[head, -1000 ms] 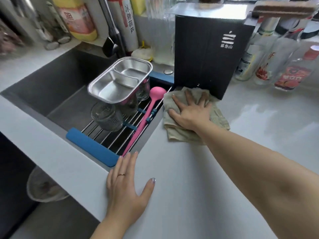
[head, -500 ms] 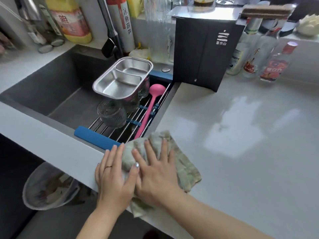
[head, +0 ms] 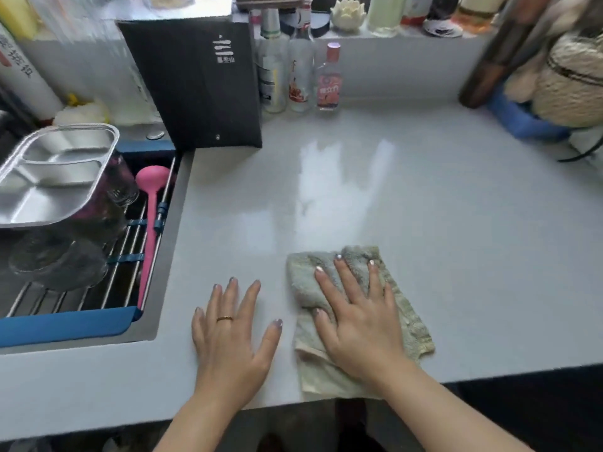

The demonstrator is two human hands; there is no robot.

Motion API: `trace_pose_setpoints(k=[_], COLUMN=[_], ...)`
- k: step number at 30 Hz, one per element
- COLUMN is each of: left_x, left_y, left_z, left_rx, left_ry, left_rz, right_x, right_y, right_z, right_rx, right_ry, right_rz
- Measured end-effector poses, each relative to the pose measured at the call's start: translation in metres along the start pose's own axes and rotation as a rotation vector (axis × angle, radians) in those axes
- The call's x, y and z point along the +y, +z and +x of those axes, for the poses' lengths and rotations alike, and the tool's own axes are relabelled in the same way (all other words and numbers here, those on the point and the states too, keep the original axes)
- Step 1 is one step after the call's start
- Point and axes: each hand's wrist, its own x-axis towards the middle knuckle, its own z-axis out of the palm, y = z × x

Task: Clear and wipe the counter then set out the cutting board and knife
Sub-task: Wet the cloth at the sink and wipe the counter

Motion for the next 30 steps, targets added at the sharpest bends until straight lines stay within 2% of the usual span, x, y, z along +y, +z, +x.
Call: trace_pose_setpoints(k=[5,9,11,14,15,17,21,23,26,30], left_x=[0.025,0.048,0.06,0.073,0.077,0.084,0.093,0.097,0.105,0.121], left_y=[0.015,0.024,0.029,0.035,0.036,0.039,0.045,0.049,0.057,0.07], left_z=[0.005,0.007,0.008,0.01,0.01,0.011,0.015,0.019,0.027,0.033], left_rx=[-0.012,0.025,0.038,0.065,0.075,0.09,0.114,0.118,0.094,0.05], left_ry=[0.052,0.004,-0.028,-0.068,-0.085,-0.117,-0.171,-0.198,-0.208,-0.142], left_rz=[0.021,0.028,0.022,0.029,0.028,0.034,0.059,0.072,0.09,0.087], right_x=[0.144,0.26,0.29,0.281,0.268,0.223,0.09,0.051,0.067,0.16], right_y=[-0.012,-0.04,-0.05,-0.058,-0.059,-0.057,-0.027,-0.016,-0.014,-0.027], right_z=[0.013,0.013,0.026,0.065,0.081,0.108,0.114,0.096,0.087,0.078], right_rx=[0.064,0.08,0.068,0.039,0.036,0.037,-0.066,-0.114,-0.092,0.002], right_ry=[0.412,0.74,0.827,0.897,0.858,0.65,0.008,-0.215,-0.227,0.024], right_rz=[-0.01,0.018,0.042,0.094,0.094,0.081,0.066,0.045,0.073,0.081])
